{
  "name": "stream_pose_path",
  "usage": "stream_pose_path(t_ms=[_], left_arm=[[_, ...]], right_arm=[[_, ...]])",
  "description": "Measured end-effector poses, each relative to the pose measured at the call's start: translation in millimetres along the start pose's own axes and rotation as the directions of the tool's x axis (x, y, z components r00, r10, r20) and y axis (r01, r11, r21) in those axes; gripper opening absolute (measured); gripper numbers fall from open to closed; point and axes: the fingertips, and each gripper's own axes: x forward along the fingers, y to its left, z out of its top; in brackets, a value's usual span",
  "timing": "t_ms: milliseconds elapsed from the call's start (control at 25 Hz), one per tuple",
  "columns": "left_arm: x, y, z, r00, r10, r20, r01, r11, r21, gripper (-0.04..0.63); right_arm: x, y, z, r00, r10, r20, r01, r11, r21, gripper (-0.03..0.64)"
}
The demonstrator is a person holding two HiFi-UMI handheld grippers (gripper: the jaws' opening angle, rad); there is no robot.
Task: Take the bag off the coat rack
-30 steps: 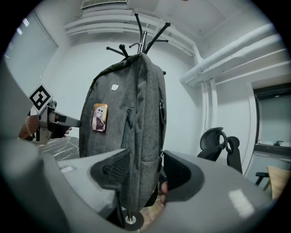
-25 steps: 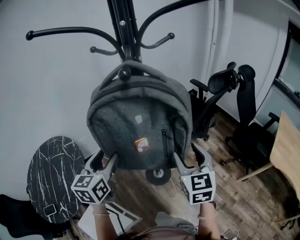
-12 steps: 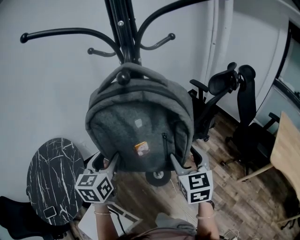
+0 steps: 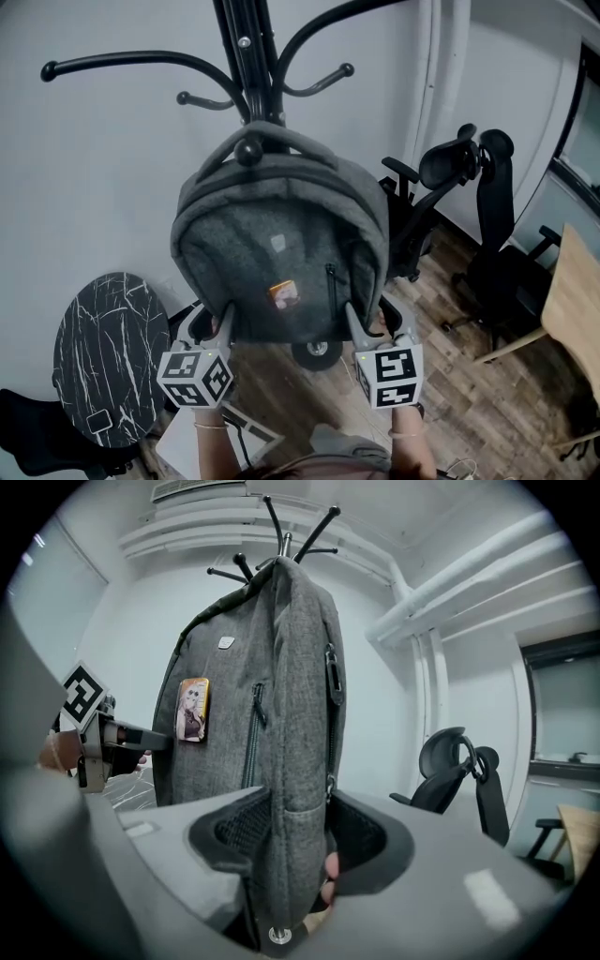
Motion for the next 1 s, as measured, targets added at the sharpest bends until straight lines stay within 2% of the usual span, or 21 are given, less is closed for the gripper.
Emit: stream_pose_path(t_ms=[480,1000], left_arm=[[-14,-10,3,0.998,0.038,0.047,-0.038,0.999,0.015,0.093],[-34,-17,16,0.99,0.085,0.112,-0.089,0.996,0.029,0.075]], right_arm=[[-11,9,6,0.998,-0.014,0.058,0.017,0.998,-0.065,0.126],[-27,14,17,0.991,-0.04,0.13,0.052,0.995,-0.091,0.097]])
